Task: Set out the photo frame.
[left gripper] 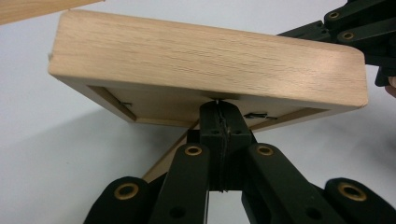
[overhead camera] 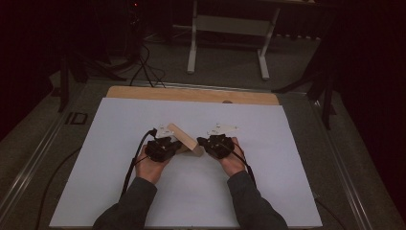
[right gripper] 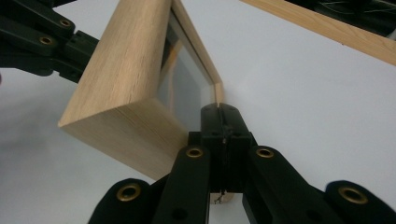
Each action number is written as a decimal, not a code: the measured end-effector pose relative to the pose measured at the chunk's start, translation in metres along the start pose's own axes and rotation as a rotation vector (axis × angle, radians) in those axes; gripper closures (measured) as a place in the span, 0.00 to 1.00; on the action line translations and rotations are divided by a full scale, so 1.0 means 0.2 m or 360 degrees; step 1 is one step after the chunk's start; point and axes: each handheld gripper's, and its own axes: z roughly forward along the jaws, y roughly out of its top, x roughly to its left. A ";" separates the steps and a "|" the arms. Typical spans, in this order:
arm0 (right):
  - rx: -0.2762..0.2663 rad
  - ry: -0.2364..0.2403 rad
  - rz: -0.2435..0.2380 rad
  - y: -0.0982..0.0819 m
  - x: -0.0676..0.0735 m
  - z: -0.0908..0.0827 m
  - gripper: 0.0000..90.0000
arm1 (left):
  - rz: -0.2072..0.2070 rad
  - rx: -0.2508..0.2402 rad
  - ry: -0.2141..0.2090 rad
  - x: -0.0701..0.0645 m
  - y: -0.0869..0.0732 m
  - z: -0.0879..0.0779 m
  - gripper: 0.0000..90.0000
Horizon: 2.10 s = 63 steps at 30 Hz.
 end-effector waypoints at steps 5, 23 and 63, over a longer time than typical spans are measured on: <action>0.0000 0.0011 -0.0014 0.00 0.01 0.00 1.00 | 0.0000 0.0009 0.0003 0.00 0.00 0.01 1.00; -0.0002 0.0056 -0.0042 -0.01 0.06 0.00 1.00 | -0.0011 0.0015 0.0017 0.02 0.01 0.02 1.00; -0.0002 0.0110 -0.0087 0.00 0.12 0.01 1.00 | -0.0014 0.0037 -0.0019 0.06 0.04 0.05 1.00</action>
